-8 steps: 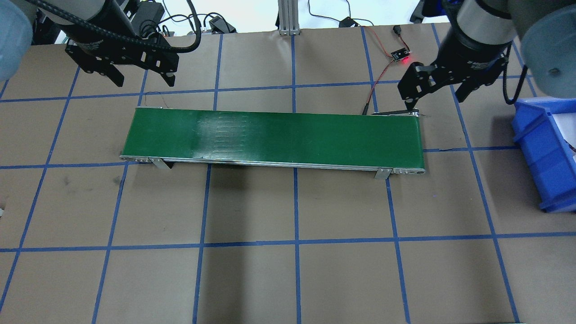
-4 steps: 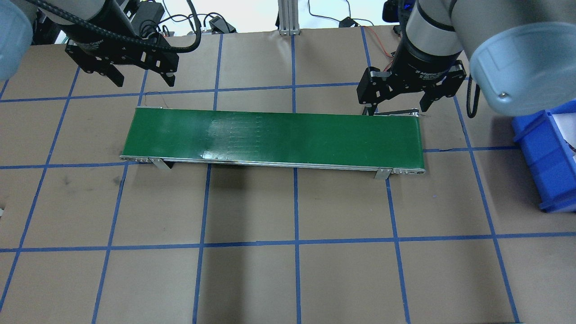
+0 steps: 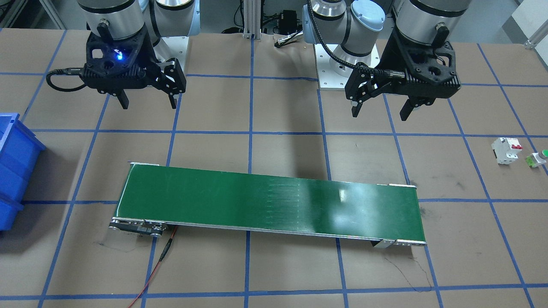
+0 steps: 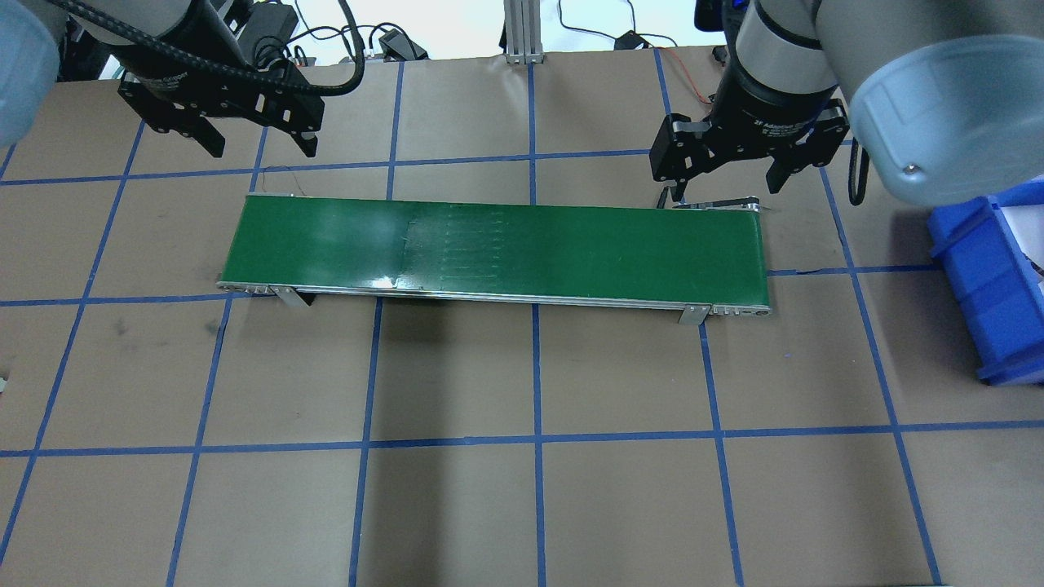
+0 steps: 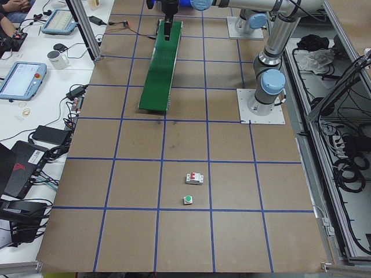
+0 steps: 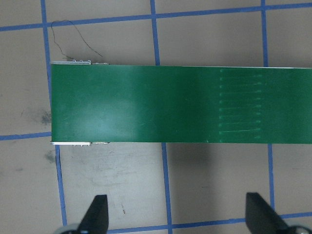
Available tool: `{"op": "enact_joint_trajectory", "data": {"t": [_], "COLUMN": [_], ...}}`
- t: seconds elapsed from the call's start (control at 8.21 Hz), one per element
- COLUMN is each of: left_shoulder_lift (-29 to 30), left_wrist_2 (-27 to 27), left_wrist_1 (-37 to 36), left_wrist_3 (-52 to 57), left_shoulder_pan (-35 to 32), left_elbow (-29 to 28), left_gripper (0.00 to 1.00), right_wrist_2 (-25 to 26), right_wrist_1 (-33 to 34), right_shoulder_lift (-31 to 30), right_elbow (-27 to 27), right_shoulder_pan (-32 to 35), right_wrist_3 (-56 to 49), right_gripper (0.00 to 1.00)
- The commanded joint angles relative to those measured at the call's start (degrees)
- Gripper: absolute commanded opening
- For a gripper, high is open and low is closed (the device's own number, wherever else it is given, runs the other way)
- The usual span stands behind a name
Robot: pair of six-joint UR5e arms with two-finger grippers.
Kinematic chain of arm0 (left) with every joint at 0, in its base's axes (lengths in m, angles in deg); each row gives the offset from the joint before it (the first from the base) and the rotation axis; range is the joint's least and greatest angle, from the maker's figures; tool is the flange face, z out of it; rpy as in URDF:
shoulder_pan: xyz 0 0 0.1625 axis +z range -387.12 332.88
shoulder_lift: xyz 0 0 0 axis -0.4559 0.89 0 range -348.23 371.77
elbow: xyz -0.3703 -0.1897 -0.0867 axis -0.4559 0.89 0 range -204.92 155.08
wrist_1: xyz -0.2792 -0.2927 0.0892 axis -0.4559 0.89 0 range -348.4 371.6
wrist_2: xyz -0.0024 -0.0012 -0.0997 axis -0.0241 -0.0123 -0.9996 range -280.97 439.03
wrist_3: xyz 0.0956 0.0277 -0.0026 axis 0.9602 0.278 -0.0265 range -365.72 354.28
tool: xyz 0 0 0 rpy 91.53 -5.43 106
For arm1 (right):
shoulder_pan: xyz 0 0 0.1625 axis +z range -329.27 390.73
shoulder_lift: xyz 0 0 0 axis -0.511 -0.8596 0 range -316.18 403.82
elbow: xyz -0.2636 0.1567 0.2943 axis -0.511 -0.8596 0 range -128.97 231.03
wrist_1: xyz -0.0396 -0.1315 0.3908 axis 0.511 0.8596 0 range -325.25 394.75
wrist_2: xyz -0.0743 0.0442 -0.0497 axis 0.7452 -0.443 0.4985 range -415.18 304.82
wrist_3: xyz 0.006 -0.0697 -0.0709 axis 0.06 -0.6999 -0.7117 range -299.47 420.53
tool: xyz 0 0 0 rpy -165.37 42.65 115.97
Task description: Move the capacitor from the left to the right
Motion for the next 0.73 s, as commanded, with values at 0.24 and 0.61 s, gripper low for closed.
{"op": "enact_joint_trajectory", "data": {"t": [0.24,0.61], "left_shoulder_lift": [0.0,0.0], "left_wrist_2": [0.0,0.0], "left_wrist_1": [0.0,0.0], "left_wrist_3": [0.0,0.0], "left_shoulder_pan": [0.0,0.0], "left_elbow": [0.0,0.0], "left_gripper": [1.0,1.0], "right_wrist_2": [0.7,0.4], "right_wrist_1": [0.1,0.0], "right_shoulder_lift": [1.3,1.4], "right_elbow": [-3.4,-3.4], "right_shoulder_pan": [-0.3,-0.3], "right_wrist_3": [-0.1,-0.1], "right_gripper": [1.0,1.0]}}
